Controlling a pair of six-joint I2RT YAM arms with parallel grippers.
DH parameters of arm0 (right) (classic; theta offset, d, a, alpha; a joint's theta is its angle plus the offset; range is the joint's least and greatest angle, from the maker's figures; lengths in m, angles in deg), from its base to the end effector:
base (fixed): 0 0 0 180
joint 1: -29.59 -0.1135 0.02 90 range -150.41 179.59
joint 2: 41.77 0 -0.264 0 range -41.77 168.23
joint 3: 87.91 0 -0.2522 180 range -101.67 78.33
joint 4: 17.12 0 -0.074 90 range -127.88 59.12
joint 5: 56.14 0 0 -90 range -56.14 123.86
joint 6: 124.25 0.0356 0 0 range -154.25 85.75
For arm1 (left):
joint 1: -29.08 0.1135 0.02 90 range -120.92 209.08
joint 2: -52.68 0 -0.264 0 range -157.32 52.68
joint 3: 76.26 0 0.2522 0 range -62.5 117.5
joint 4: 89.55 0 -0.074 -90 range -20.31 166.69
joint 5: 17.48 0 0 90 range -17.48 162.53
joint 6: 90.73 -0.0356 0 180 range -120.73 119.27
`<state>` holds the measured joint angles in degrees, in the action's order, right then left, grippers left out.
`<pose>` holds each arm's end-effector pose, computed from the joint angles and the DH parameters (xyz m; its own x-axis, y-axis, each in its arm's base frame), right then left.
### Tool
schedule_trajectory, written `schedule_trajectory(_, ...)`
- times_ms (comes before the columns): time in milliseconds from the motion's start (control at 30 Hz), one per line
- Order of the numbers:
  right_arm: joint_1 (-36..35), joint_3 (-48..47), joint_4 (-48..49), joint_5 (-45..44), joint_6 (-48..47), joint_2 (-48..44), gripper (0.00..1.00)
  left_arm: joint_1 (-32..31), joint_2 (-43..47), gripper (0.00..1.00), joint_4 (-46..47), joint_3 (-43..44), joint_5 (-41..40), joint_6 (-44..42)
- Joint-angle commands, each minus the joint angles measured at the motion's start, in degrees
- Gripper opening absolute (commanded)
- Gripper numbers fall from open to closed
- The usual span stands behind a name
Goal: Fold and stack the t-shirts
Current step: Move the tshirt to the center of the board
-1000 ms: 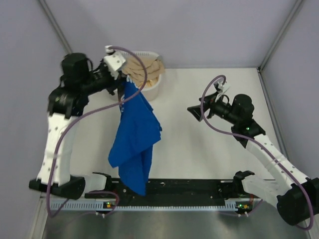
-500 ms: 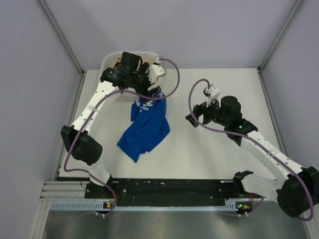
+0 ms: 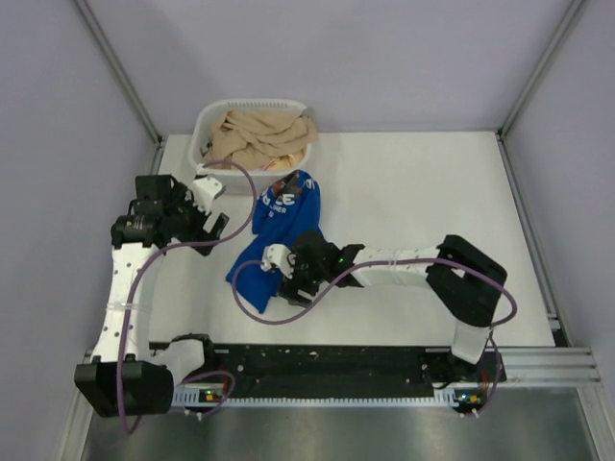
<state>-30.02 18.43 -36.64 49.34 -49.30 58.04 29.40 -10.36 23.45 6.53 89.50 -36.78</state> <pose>0.1775 0.3214 0.1850 -0.1091 -0.6807 -0.7244 -0.9879 0.1552 0.0029 0.2111 -0.0092 0.3547 -0.4802 0.5602 -0.6750 0.5881 0.7766 0.2261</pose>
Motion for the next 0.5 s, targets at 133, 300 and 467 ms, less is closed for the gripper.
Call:
schedule_trajectory(133, -1.5, -8.3, -1.6, -5.3, -5.7, 10.0, 0.41, 5.5, 4.0, 0.97, -6.1, -6.9, 6.5, -2.6)
schedule_trajectory(300, -0.2, -6.9, -0.1, -2.7, -4.8, 9.3, 0.05, 5.4, 3.8, 0.93, -12.3, -4.2, 18.1, -7.4)
schedule_trajectory(467, 3.3, -1.6, 5.3, -3.5, 0.4, 2.1, 0.0, 2.9, 2.9, 0.86, -12.4, -7.8, 24.7, -10.4)
